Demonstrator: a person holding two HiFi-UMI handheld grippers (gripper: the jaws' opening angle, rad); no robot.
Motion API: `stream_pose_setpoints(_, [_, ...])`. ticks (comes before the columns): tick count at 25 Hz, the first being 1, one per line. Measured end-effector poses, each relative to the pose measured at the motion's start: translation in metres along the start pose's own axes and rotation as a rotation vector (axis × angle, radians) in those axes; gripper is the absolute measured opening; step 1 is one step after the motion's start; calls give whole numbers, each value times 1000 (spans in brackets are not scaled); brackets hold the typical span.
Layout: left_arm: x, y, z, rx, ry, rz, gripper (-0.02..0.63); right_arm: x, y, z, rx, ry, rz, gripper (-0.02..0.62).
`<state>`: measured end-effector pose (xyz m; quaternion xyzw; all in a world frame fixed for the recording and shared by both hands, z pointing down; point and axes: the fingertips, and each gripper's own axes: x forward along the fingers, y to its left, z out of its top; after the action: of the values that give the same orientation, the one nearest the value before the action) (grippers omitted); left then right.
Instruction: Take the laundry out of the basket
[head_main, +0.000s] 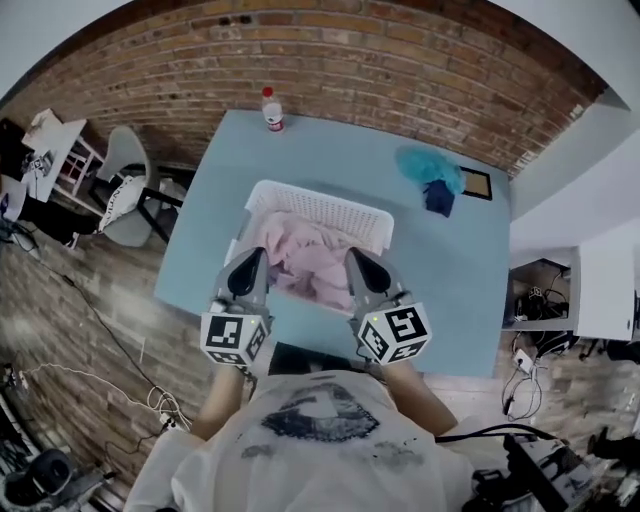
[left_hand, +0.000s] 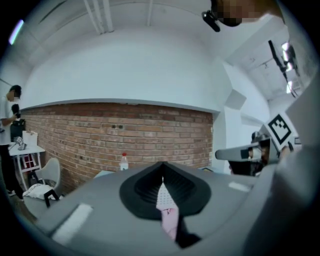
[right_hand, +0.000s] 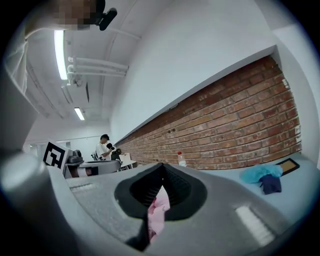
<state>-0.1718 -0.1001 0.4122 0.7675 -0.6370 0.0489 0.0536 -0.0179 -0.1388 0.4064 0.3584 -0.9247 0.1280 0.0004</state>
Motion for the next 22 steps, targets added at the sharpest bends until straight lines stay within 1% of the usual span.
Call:
stream_pose_setpoints(7, [51, 25, 5, 12, 8, -170, -8, 35, -12, 2, -1, 9, -152, -2])
stream_pose_setpoints(11, [67, 39, 2, 21, 23, -257, -8, 57, -5, -4, -2, 32, -207, -2])
stream_pose_setpoints(14, [75, 49, -5, 23, 48, -300, -8, 70, 2, -7, 0, 39, -247, -2])
stream_pose_setpoints(16, [79, 56, -7, 19, 56, -321, -8, 79, 6, -8, 2, 50, -257, -2])
stream_pose_setpoints(22, [92, 70, -7, 15, 67, -363, -8, 89, 3, -12, 3, 96, -300, 0])
